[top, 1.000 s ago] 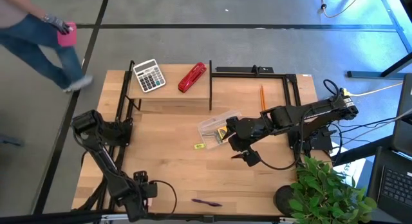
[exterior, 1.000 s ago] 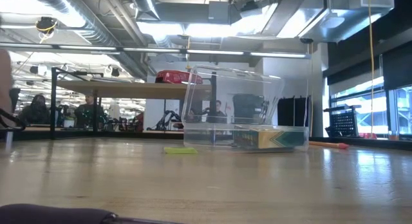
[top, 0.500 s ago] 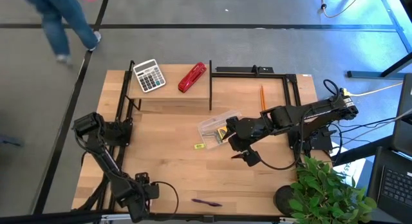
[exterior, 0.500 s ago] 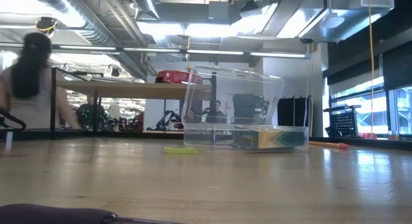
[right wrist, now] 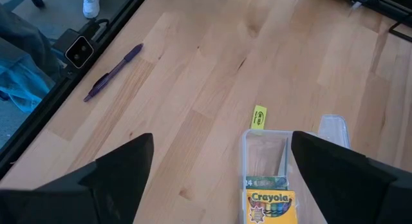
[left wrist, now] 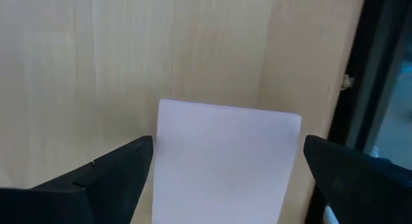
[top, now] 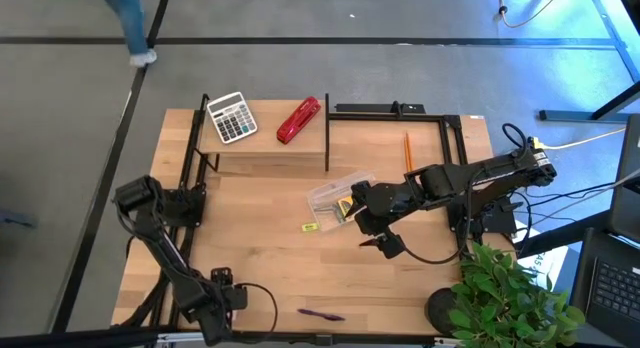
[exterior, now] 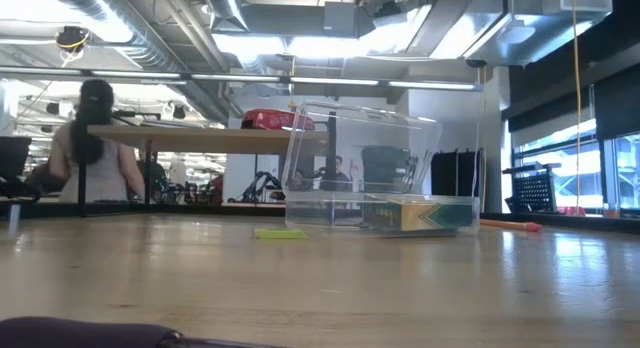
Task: Pack school essentials
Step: Put the pink sticky note into the supply box
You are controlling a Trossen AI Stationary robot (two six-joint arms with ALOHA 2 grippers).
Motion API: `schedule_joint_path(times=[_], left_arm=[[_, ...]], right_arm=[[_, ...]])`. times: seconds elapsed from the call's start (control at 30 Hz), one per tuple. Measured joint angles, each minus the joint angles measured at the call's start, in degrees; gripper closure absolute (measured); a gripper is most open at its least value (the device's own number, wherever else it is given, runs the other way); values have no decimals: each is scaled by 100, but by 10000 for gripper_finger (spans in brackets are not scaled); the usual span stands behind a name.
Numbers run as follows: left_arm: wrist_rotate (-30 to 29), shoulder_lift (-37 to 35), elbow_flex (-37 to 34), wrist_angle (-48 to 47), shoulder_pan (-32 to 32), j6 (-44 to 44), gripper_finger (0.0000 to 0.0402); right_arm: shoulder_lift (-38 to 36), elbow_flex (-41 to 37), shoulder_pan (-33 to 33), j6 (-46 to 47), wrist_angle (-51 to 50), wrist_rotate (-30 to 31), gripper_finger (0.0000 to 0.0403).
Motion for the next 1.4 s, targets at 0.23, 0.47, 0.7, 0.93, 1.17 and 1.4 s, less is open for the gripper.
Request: schedule_joint_path(times=[0.23,0.47,0.7,0.93,1.17,1.4], left_arm=[[13,90,0,57,0,9,5],[-14,90,0,25,0,22,5],[-93,127,2,-31,-2,158,5],[-235,159,8,-16,-62,199,5],[-420,166,0,46,-237,148,5],[-501,168,0,72,-247,190,4]], right_arm=[[-1,0,0,0,0,0,34],[-2,0,0,1,0,0,34],[-2,0,-1,-1,0,0,34],[-1,0,0,0,0,0,34],[0,0,1,1,2,0,34],[0,0,0,1,1,0,34]])
